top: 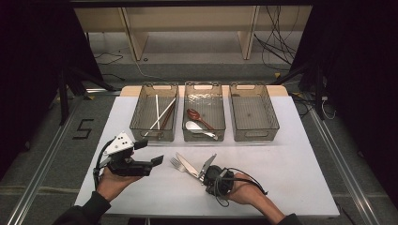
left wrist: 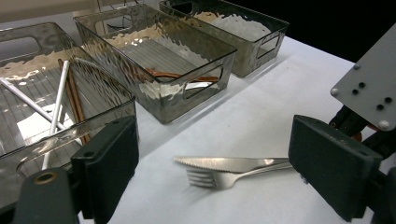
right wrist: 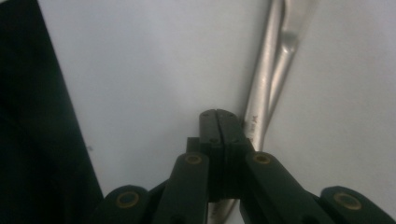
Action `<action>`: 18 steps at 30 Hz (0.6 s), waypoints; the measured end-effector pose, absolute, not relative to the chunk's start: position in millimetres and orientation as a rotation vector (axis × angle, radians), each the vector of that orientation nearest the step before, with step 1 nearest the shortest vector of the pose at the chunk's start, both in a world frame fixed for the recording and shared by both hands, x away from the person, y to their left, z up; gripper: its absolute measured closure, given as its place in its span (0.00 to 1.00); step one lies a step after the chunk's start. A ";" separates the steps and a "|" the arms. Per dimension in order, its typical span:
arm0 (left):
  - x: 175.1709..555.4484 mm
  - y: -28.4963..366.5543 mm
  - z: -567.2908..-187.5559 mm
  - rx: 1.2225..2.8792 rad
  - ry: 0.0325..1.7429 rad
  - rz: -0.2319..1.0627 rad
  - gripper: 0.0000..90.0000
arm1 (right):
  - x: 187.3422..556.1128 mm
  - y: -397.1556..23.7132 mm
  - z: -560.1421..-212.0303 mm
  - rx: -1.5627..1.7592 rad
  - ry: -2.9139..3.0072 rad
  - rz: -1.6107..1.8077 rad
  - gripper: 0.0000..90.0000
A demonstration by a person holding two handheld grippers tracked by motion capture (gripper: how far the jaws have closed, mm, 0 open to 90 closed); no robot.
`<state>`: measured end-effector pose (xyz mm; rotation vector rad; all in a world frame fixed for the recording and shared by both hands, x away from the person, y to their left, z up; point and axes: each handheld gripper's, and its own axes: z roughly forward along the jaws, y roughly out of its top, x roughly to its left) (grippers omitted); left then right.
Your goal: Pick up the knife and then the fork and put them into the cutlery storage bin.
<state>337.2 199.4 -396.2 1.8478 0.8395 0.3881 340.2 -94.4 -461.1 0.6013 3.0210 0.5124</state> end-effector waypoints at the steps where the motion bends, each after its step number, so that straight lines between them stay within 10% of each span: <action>1: 337.3 199.4 -396.2 1.848 0.840 0.388 0.18 | 340.5 -95.8 -460.9 0.617 3.014 0.504 1.00; 18: 338.2 198.1 -397.1 1.860 0.840 0.387 0.18 | 357.3 -115.7 -442.6 0.722 2.851 0.577 1.00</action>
